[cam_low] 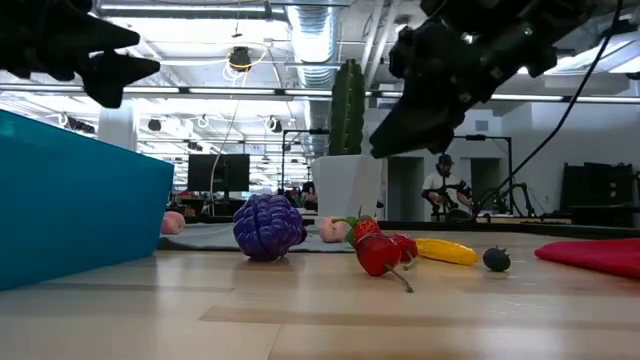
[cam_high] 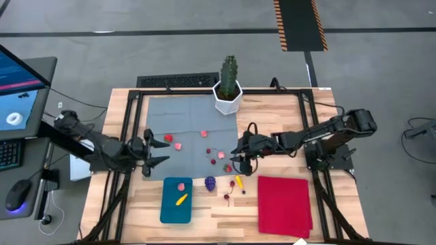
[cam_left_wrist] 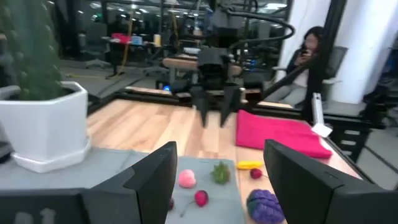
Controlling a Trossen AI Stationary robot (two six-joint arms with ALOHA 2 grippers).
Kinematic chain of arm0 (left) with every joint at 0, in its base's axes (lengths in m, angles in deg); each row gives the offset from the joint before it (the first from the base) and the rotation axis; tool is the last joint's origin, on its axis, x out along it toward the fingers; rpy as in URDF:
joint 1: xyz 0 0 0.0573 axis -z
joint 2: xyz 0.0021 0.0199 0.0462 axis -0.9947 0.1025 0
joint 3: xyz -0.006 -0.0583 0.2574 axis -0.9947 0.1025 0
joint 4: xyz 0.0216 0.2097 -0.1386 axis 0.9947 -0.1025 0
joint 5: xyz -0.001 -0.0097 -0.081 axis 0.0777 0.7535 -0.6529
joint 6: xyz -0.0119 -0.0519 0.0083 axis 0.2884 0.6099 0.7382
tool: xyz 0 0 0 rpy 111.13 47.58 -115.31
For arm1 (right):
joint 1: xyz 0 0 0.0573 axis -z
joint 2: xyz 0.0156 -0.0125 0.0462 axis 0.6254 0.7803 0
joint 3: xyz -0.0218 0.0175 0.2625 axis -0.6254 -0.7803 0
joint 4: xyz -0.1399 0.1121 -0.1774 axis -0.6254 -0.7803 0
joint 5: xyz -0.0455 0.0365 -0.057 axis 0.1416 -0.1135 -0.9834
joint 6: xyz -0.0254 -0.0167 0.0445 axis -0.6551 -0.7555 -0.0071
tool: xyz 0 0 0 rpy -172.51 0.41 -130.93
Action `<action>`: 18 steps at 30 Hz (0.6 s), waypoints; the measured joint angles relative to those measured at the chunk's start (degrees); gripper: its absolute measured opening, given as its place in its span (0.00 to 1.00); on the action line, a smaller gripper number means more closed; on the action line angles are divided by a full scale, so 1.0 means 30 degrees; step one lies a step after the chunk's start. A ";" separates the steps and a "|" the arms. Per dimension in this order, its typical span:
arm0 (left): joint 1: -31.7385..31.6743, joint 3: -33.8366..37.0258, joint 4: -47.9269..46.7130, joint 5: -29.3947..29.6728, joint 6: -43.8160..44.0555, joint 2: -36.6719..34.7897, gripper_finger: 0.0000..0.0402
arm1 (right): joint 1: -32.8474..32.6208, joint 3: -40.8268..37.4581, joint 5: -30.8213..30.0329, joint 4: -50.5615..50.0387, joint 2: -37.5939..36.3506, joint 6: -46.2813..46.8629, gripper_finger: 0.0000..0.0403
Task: Pick and placing Produce into tupperware
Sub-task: Put the strawberry into the blue bin
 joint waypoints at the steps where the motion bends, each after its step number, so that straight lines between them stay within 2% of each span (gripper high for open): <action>1: -0.0404 0.0161 0.0102 -0.0805 -0.0010 -0.0127 0.57 | -0.0006 0.0221 -0.0218 -0.0432 0.0000 0.0112 0.45; 3: -0.1006 0.0396 0.0107 -0.1601 0.0020 -0.0278 0.57 | -0.0156 0.0773 -0.0346 -0.1258 -0.0015 0.0414 0.48; 6: -0.1496 0.0599 0.0201 -0.1721 0.0026 -0.0272 0.57 | -0.0703 0.1551 -0.0193 -0.2808 -0.0029 0.0469 0.51; 13: -0.1576 0.0726 0.0390 -0.1707 -0.0997 -0.0274 0.57 | -0.2035 0.1677 -0.1673 -0.4406 -0.0029 0.0978 0.52; 18: -0.1575 0.0726 0.0276 0.0748 -0.2006 -0.0275 0.57 | -0.2308 0.1684 -0.2043 -0.3863 -0.0029 0.1136 0.52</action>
